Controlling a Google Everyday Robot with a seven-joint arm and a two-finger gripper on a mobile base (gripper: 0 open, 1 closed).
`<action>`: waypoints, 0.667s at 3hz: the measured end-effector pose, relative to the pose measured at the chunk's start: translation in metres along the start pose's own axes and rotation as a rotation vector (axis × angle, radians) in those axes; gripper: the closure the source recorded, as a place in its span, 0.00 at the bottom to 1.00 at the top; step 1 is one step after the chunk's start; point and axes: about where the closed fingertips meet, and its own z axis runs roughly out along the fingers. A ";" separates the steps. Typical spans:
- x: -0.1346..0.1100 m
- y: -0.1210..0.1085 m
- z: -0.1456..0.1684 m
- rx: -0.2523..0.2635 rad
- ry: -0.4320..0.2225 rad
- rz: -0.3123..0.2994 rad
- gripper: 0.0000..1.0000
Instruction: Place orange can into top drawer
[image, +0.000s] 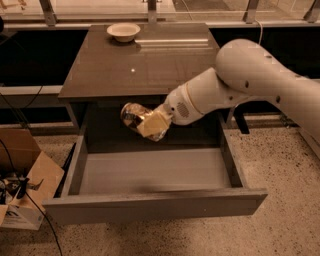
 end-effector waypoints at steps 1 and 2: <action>0.040 0.004 0.021 -0.031 0.035 0.060 1.00; 0.063 -0.014 0.048 -0.036 0.049 0.129 1.00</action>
Offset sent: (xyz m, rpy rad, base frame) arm 0.0081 -0.0060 -0.1298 -0.0041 0.2140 -0.1010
